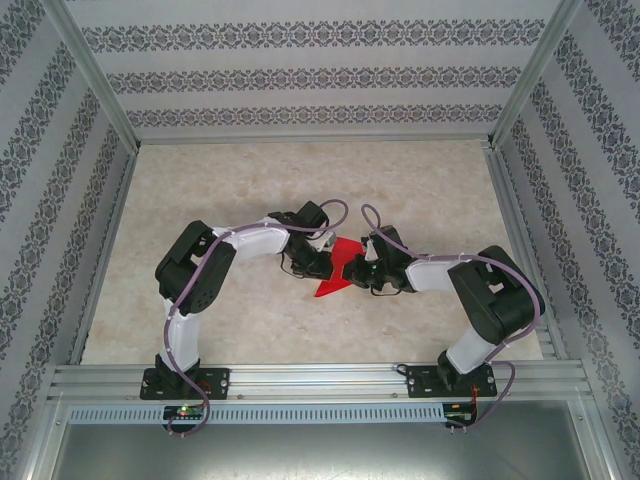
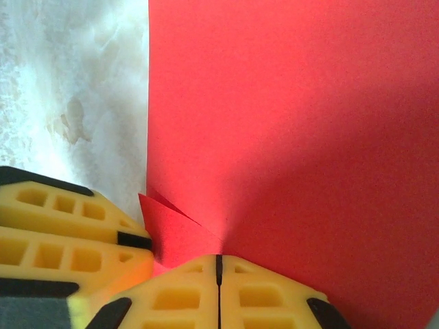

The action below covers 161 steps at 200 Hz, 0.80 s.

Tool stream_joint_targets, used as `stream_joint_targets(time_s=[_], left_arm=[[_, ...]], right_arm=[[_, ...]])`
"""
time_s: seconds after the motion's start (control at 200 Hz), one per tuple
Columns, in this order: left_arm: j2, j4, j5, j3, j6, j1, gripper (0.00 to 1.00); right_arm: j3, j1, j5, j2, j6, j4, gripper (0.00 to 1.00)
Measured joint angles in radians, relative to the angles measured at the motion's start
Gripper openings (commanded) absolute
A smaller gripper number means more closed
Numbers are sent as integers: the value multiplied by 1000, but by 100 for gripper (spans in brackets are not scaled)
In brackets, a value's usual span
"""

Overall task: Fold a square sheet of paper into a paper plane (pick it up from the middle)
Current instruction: Third fold the triangle at the center of the table.

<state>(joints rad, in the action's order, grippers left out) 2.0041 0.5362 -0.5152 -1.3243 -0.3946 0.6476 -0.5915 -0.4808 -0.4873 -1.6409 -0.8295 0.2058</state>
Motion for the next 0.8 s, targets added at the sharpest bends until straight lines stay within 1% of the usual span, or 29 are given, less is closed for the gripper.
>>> stream_joint_targets(time_s=[0.085, 0.205, 0.295, 0.42, 0.585, 0.699, 0.804], left_arm=[[0, 27, 16, -35, -1, 0, 22], [-7, 34, 19, -68, -2, 0, 22], [-27, 27, 4, -58, -18, 0, 19], [-76, -10, -45, 10, -61, 0, 15], [-123, -99, -114, 138, -143, 3, 14], [-128, -159, -142, 194, -200, 8, 13], [-128, -198, -143, 212, -237, 9, 13]], right_arm=[[0, 2, -9, -6, 8, 10, 5], [0, 2, -21, -13, 18, 24, 5], [0, 2, -29, -18, 23, 32, 5], [0, 2, -35, -21, 26, 35, 5], [0, 8, -51, -24, 30, 39, 4], [0, 8, -52, -24, 34, 38, 4], [0, 8, -52, -24, 34, 38, 4]])
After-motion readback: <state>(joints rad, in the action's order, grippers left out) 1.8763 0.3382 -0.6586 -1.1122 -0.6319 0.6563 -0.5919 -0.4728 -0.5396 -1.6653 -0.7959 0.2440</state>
